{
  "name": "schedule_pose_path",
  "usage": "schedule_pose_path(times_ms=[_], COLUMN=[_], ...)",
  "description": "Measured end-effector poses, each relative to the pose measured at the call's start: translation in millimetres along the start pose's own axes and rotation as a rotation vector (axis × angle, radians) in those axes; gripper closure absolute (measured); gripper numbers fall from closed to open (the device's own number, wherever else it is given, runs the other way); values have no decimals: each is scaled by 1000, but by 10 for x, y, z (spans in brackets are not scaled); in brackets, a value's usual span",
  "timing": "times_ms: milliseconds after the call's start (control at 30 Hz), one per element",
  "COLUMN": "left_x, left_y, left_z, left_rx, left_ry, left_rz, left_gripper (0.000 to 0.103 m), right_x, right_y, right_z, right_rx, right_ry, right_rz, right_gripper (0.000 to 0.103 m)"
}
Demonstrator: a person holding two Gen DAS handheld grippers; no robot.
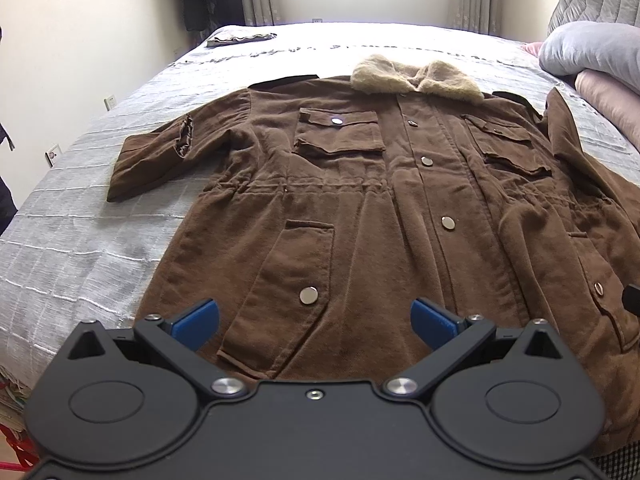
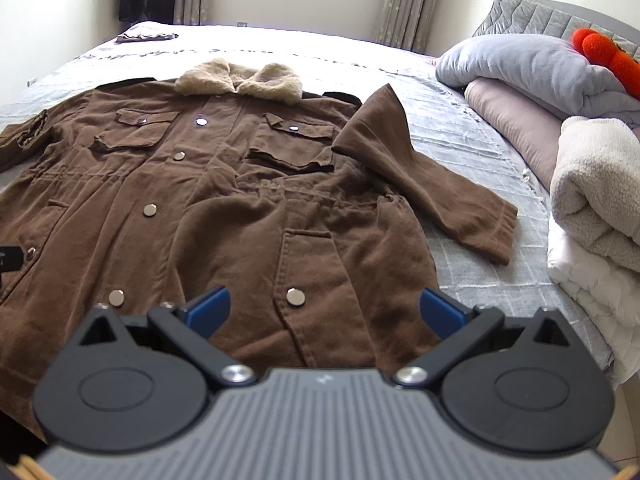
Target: Fold large clothes
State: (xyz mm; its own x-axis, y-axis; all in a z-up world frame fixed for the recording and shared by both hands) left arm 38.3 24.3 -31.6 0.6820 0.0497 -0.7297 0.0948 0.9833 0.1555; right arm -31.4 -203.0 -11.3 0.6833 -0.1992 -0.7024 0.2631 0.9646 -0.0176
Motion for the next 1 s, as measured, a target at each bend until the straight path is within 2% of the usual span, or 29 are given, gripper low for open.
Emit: schedule_pose_path(times_ms=[367, 400, 500, 600, 733, 867, 933, 1000], left_x=[88, 94, 89, 211, 477, 815, 1075, 1273], left_y=[93, 98, 100, 212, 646, 1104, 1335, 1512], left_z=[-18, -23, -40, -23, 88, 208, 258, 264], left_rx=[-27, -23, 49, 106, 26, -67, -118, -167], left_ry=[4, -5, -117, -118, -71, -56, -30, -9], left_rz=[17, 20, 18, -12, -90, -100, -88, -86], left_gripper=[0, 0, 0, 0, 0, 0, 1, 2], right_x=[35, 45, 93, 186, 395, 790, 1053, 1272], right_y=[2, -7, -102, -347, -789, -1165, -1275, -1302], right_z=[26, 27, 44, 102, 261, 441, 511, 540], right_rx=[-5, -4, 23, 98, 167, 275, 341, 387], right_ry=[-20, -22, -24, 12, 54, 80, 107, 139], right_rz=[-6, -5, 26, 72, 92, 152, 207, 254], right_gripper=[0, 0, 0, 0, 0, 2, 12, 39])
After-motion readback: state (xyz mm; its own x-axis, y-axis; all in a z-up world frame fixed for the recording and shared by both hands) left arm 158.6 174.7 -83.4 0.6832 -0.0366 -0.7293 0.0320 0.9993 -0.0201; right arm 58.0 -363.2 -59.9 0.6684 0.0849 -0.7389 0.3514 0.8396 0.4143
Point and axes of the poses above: each gripper's, at about its wrist camera, not at the fingertips, and x roughly the way its jaws point, y to its left, z to its top, the point moved 4 cm from there along x, roughly the way its jaws point, and after that the axes turned 7 degrees about x, right-handed, at the moved point
